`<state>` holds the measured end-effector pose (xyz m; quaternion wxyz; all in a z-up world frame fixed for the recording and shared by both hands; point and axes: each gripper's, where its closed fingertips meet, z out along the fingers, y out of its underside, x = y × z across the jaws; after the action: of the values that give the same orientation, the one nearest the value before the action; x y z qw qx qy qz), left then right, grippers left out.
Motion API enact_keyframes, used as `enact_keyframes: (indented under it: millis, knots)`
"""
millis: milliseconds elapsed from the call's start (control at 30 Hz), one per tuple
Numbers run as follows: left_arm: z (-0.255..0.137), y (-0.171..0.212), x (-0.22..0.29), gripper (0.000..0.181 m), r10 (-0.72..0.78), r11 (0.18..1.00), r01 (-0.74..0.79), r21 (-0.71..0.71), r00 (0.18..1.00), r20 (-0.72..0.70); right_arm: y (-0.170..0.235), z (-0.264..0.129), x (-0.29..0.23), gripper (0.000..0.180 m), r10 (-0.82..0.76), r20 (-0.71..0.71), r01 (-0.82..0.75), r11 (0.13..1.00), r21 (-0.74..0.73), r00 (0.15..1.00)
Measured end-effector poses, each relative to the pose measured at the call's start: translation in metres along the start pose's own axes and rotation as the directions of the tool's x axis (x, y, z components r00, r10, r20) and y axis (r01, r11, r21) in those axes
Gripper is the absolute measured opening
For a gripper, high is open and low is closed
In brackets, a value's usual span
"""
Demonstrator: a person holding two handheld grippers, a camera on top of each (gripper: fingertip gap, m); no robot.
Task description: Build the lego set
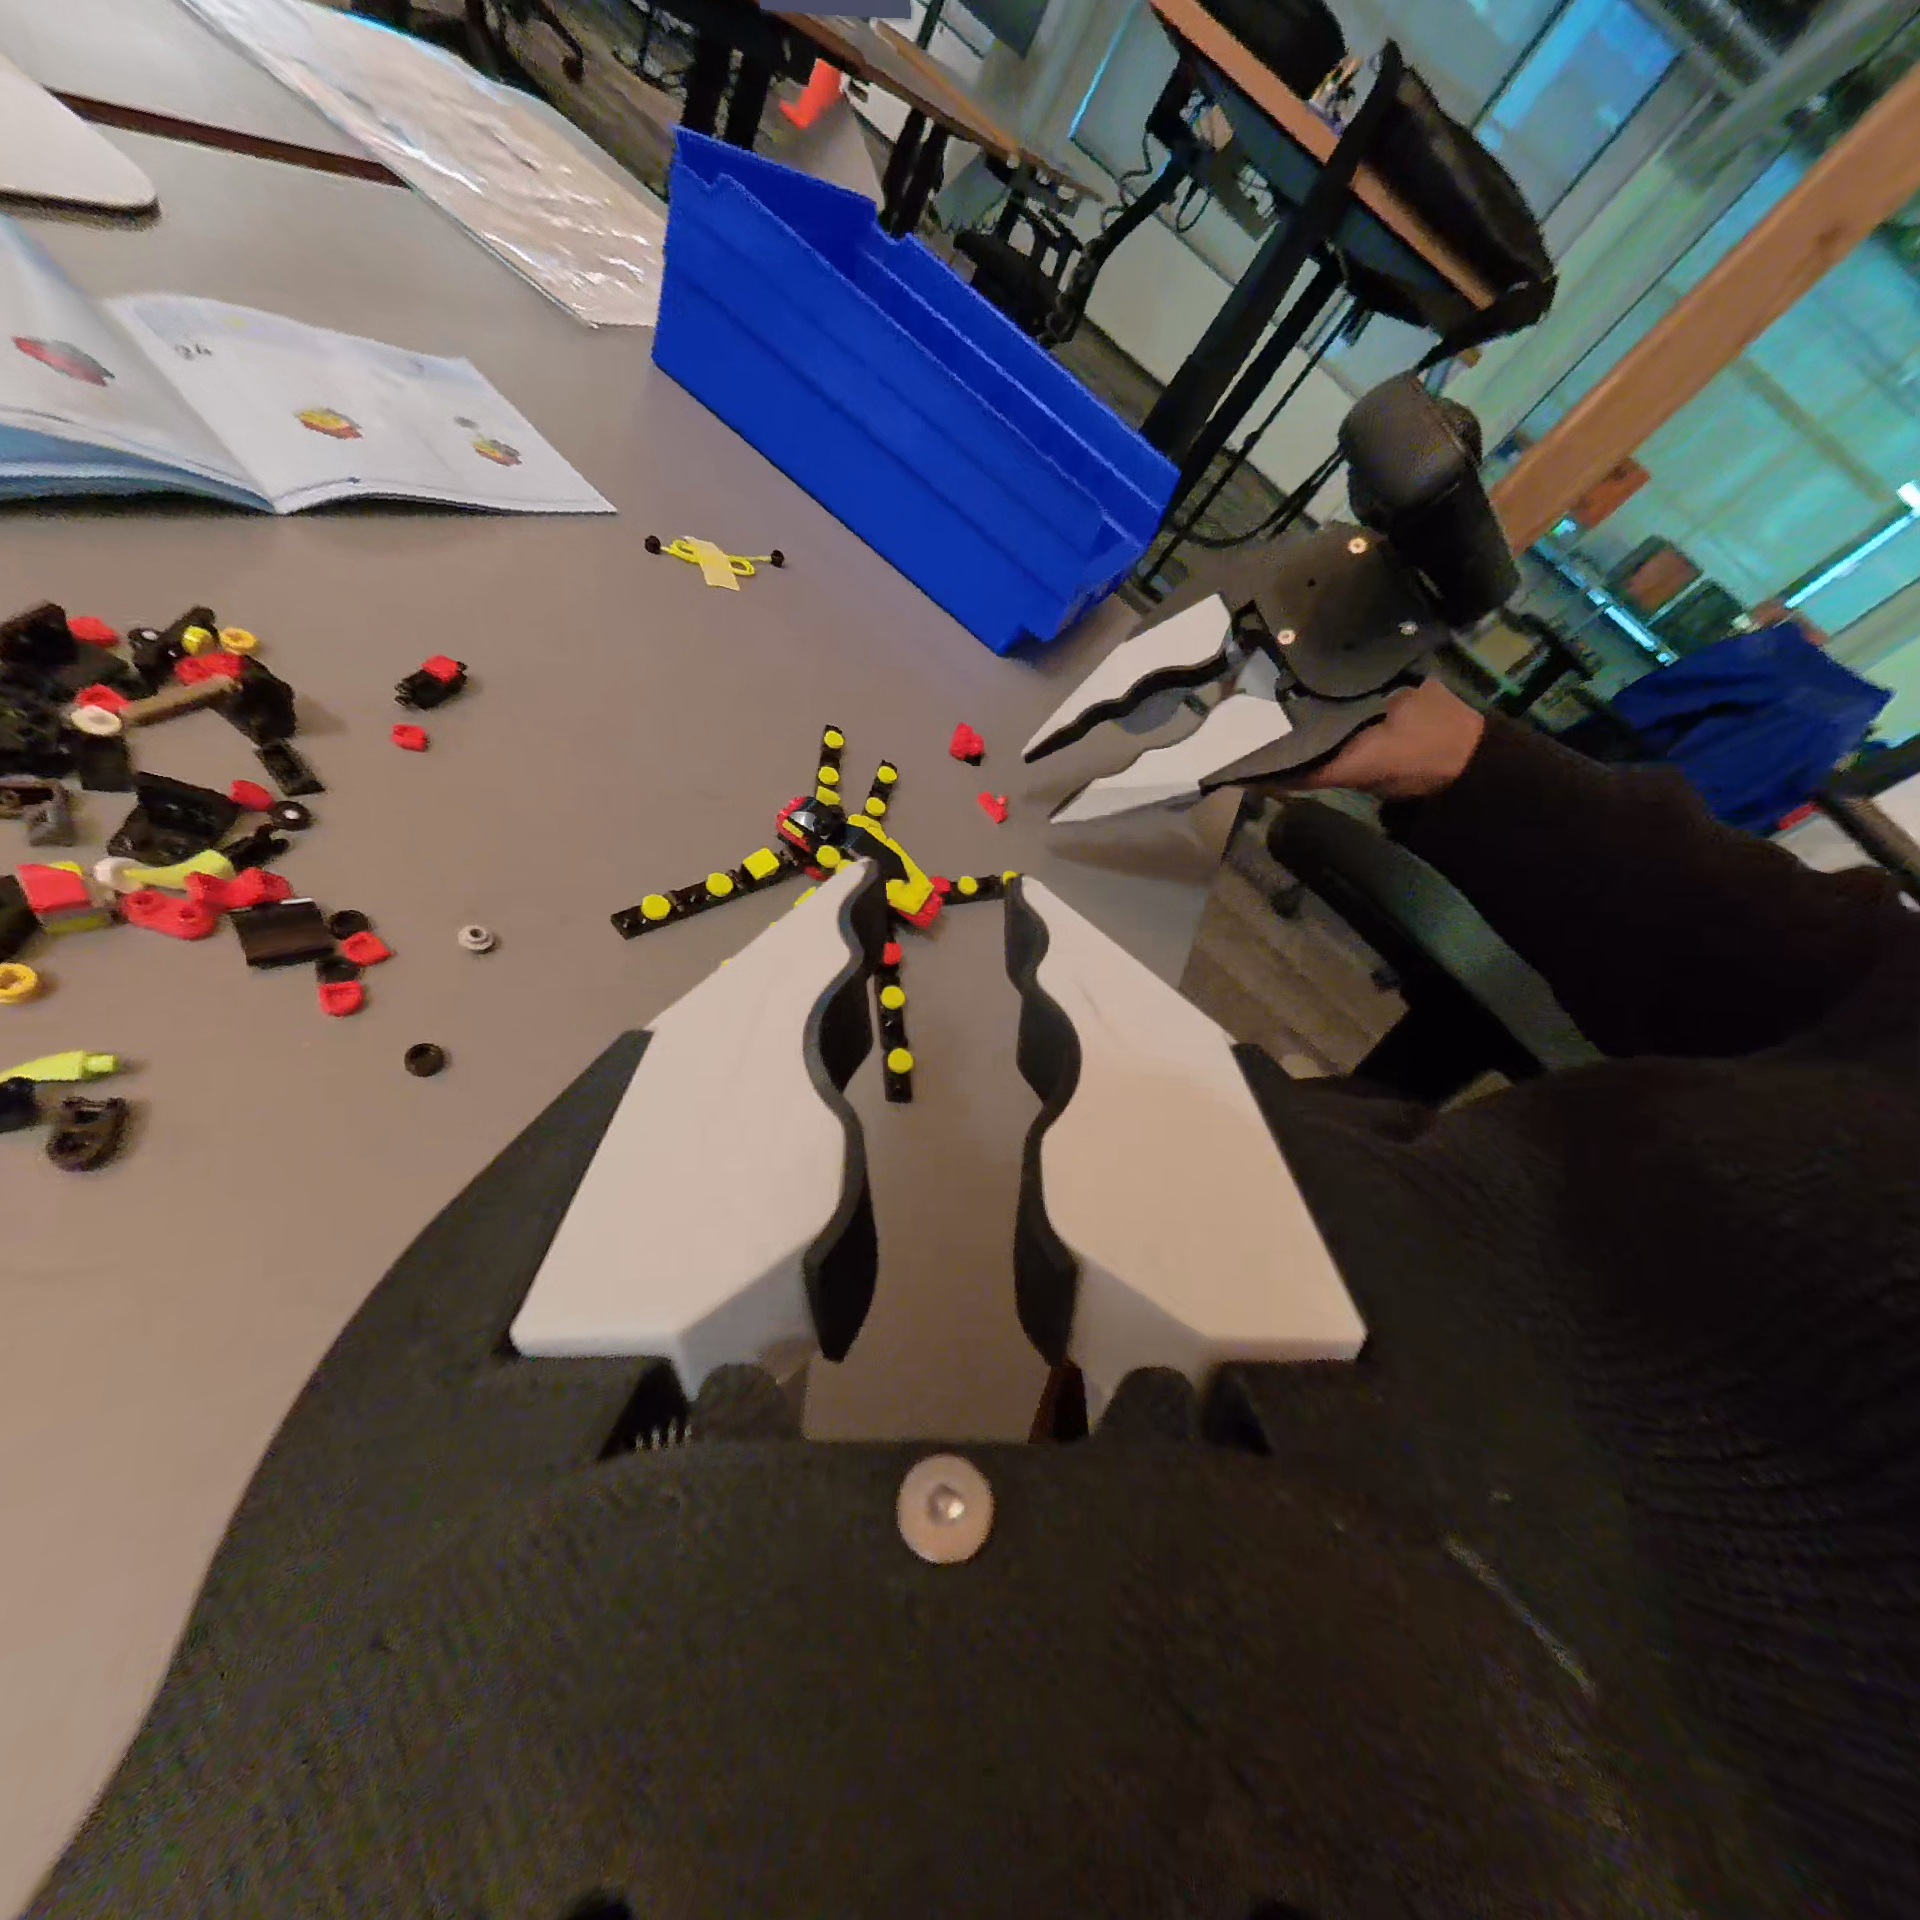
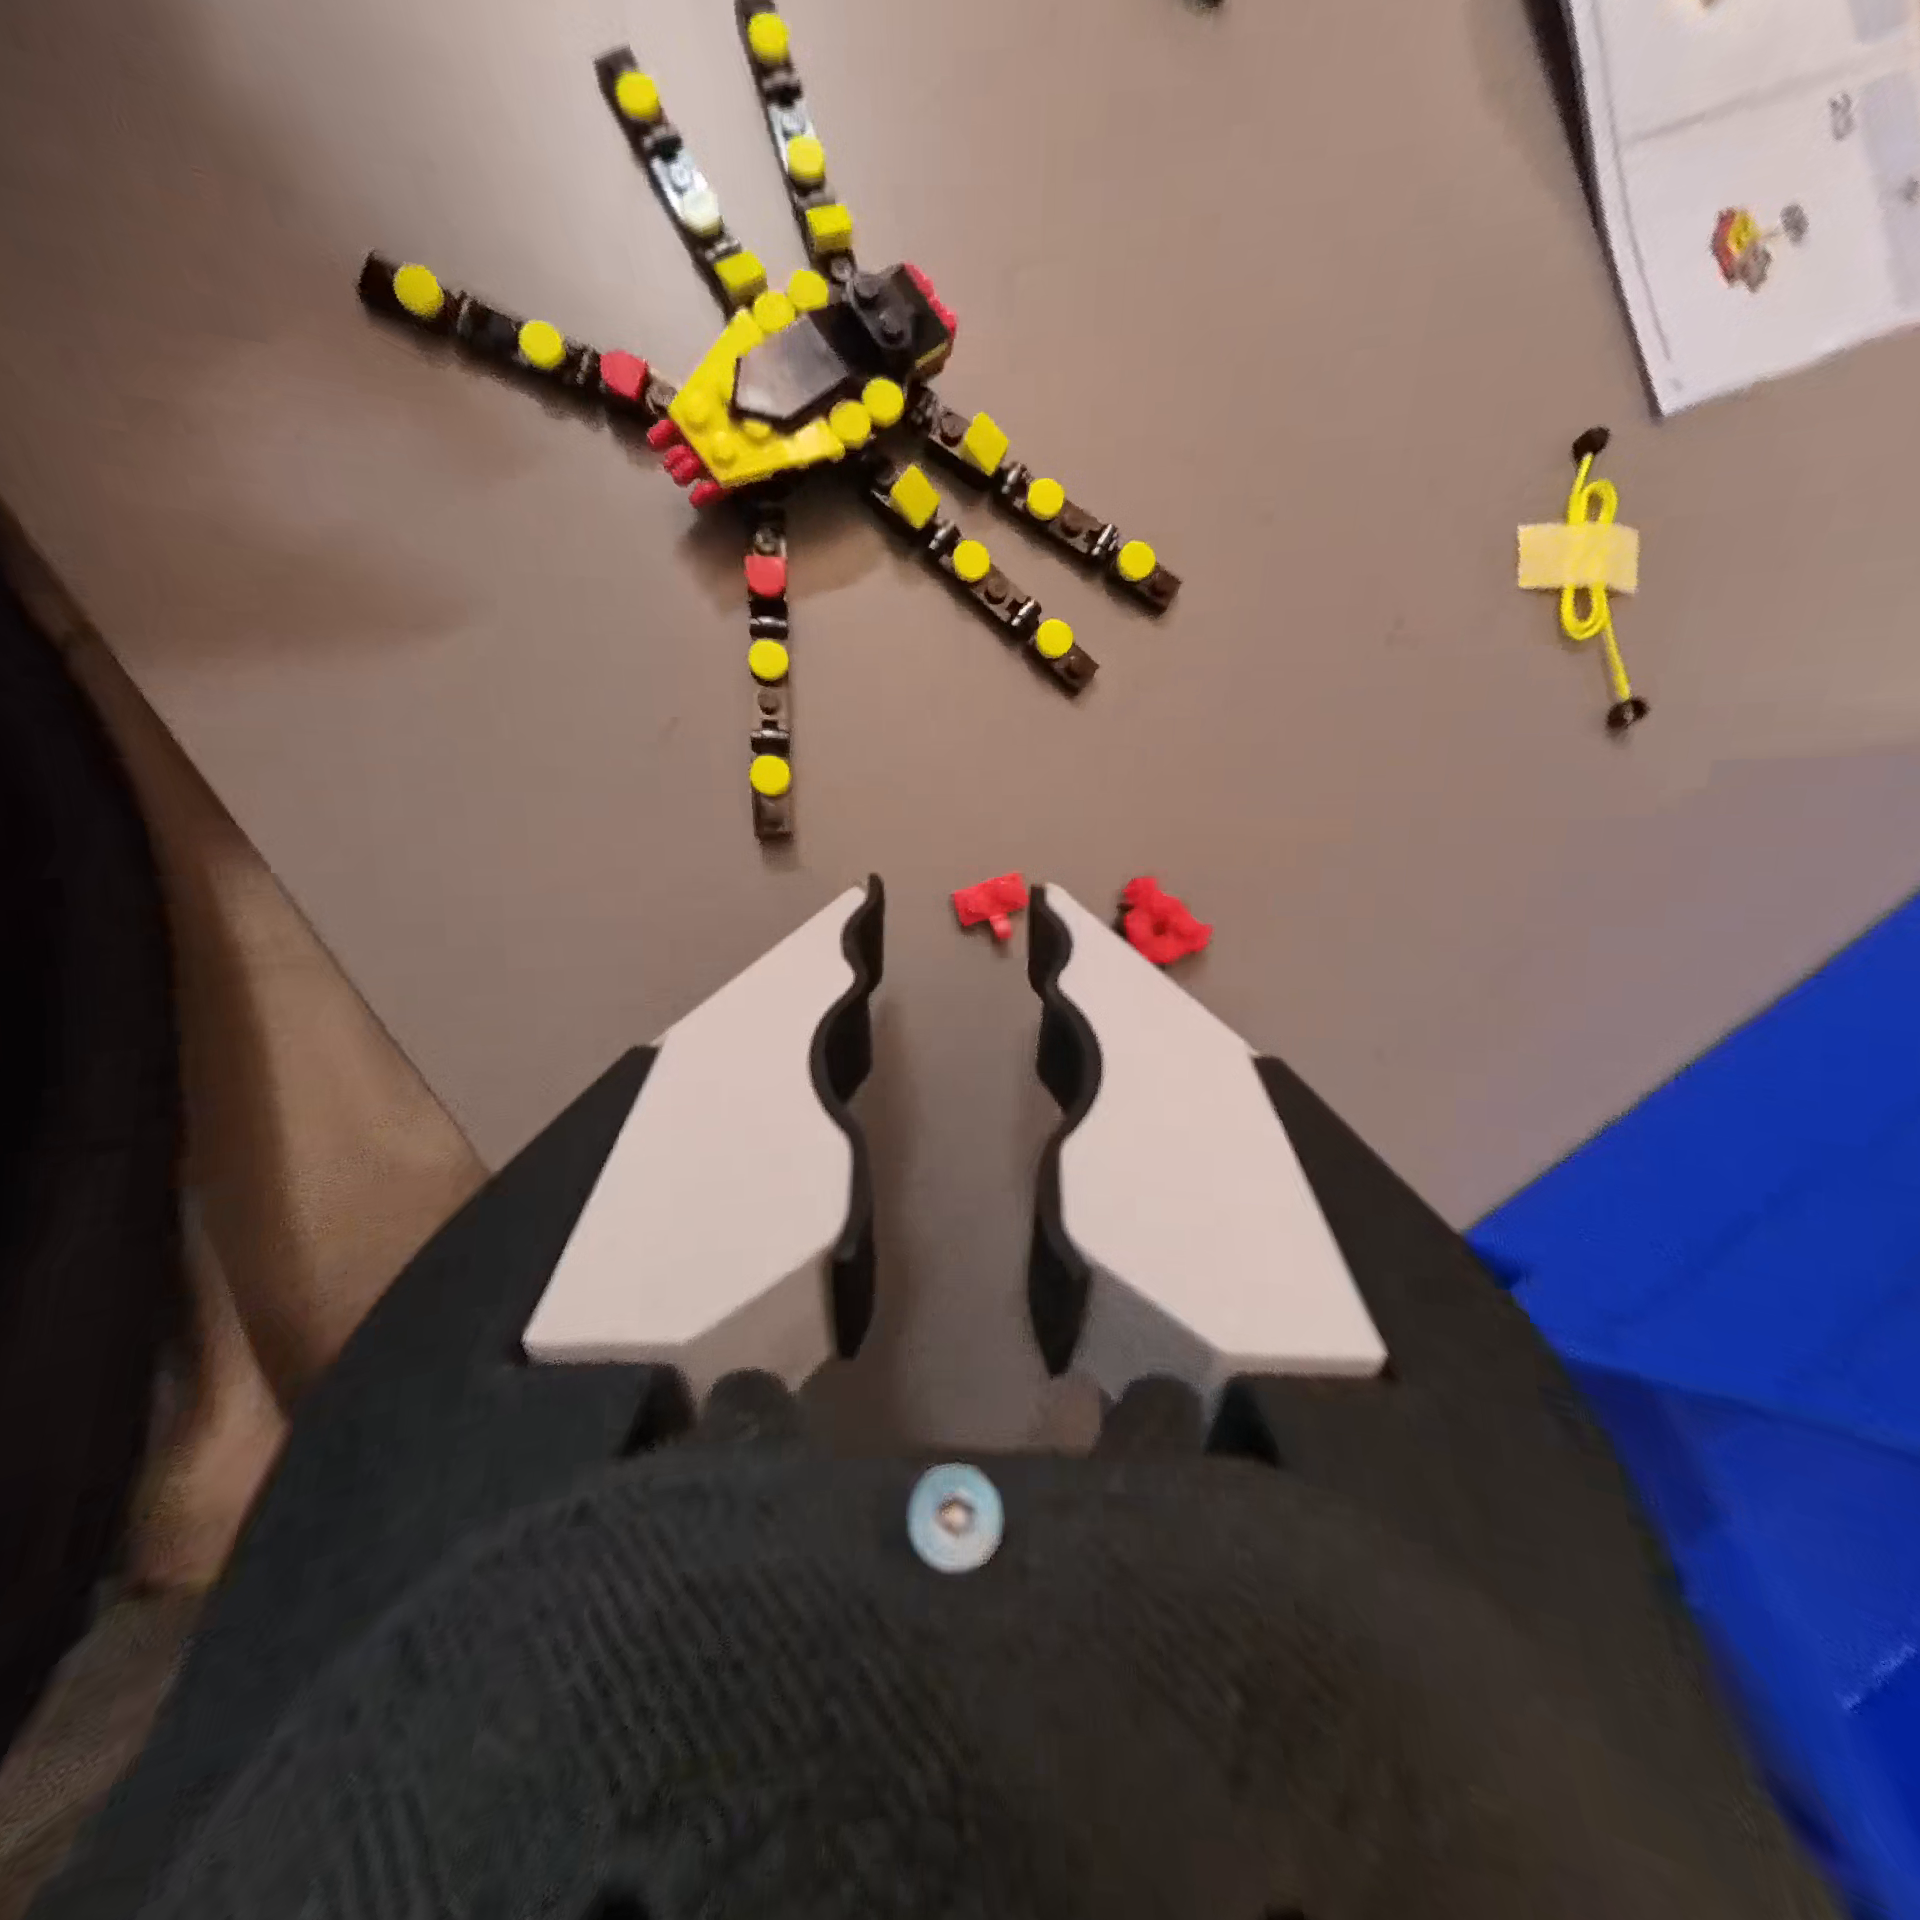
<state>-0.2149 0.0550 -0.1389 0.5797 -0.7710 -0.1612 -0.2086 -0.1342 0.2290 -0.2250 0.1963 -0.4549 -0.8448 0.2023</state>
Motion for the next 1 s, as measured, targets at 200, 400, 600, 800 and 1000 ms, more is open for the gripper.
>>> enact_keyframes:
  millis: [200, 400, 600, 800, 1000]
  knots:
    - [0.005, 0.007, -0.005, 0.021, -0.020, 0.999, 0.020, -0.034, 1.000, 0.006, 0.000, 0.003, 0.013, 0.016, -0.141, 0.164, 0.161, 0.980, -0.114, 0.976]
    - [0.007, 0.014, -0.013, 0.021, -0.063, 0.996, 0.063, -0.057, 0.998, 0.009, 0.009, 0.015, 0.004, 0.015, -0.155, 0.302, 0.219, 0.957, -0.192, 0.941]
    - [0.007, 0.014, -0.017, 0.021, -0.104, 0.993, 0.103, -0.056, 0.995, -0.003, 0.012, 0.023, 0.005, 0.011, -0.136, 0.280, 0.203, 0.953, -0.224, 0.950]
    - [0.006, 0.014, -0.019, 0.021, -0.144, 0.988, 0.143, -0.052, 0.990, -0.014, 0.012, 0.023, 0.004, 0.010, -0.106, 0.254, 0.165, 0.960, -0.226, 0.961]
    - [0.006, 0.013, -0.020, 0.021, -0.167, 0.985, 0.166, -0.048, 0.986, -0.028, 0.014, 0.024, 0.004, 0.021, -0.091, 0.226, 0.145, 0.961, -0.236, 0.970]
